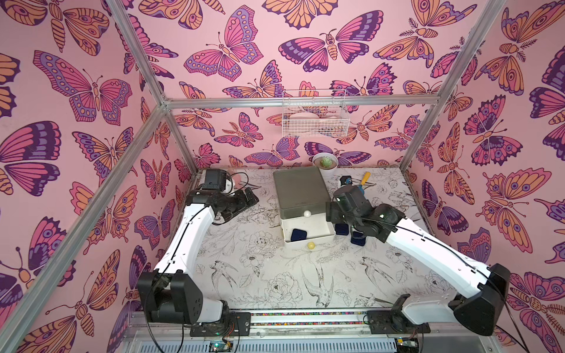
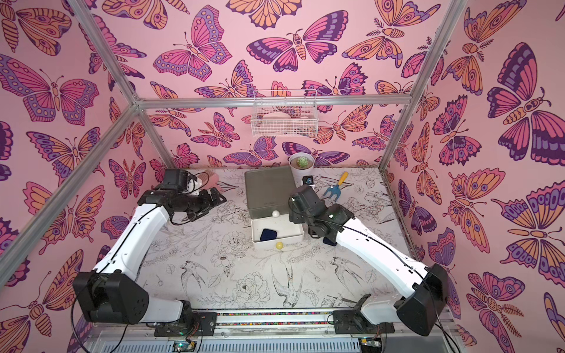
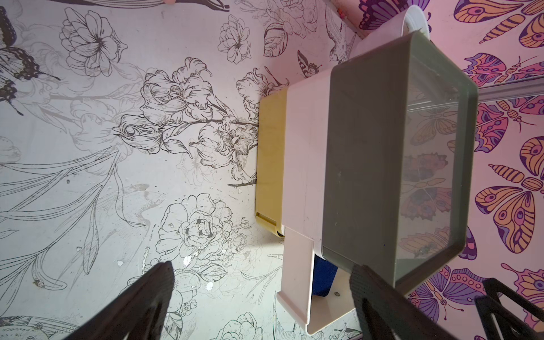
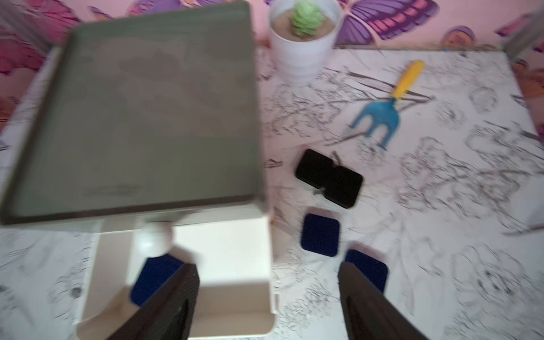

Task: Place the brooch boxes into the drawer by color
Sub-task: Pick up the brooch box from the center of the board.

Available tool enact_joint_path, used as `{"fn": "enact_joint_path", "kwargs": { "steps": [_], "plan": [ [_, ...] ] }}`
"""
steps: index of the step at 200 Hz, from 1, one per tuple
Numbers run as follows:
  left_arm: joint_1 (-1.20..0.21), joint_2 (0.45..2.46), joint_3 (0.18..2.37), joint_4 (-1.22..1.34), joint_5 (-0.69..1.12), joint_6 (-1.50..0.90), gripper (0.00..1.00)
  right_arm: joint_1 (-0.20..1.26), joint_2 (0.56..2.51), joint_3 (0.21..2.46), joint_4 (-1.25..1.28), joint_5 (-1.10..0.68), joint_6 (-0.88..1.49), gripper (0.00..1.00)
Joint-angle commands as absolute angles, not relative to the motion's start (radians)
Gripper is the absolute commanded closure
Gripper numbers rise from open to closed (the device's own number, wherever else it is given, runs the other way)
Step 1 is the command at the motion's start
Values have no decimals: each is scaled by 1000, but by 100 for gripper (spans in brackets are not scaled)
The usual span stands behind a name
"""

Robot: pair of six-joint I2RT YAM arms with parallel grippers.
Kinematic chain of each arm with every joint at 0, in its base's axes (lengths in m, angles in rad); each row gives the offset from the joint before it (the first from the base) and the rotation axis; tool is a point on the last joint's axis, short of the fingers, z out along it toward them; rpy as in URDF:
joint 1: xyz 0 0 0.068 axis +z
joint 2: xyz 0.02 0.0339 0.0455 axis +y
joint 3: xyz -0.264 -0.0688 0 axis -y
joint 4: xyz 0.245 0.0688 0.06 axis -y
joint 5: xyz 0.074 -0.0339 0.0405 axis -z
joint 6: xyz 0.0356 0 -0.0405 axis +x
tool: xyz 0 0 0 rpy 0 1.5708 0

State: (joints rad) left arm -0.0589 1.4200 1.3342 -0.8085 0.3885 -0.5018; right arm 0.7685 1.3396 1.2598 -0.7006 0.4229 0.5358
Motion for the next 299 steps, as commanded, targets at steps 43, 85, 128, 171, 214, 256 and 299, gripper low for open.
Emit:
{"fn": "enact_joint_path", "kwargs": {
  "steps": [43,85,128,171,214,256,299],
  "plan": [
    [-54,1402,1316,-811,382,-486,0,407,1352,1115,-859,247,608,18],
    [-54,1407,1315,-811,382,-488,0,377,1468,1101,-866,124,575,15],
    [-55,1410,1317,-812,387,-485,0,370,1563,1064,-794,71,582,11],
    [-56,1418,1316,-812,390,-482,0,365,1668,1064,-765,79,548,11],
    [-55,1422,1318,-812,385,-482,0,337,1704,1055,-723,46,519,17],
    [-55,1423,1320,-812,384,-479,0,319,1717,1065,-723,26,503,32],
    [-54,1427,1327,-812,385,-477,0,318,1715,1058,-727,27,504,41]
  ]
}}
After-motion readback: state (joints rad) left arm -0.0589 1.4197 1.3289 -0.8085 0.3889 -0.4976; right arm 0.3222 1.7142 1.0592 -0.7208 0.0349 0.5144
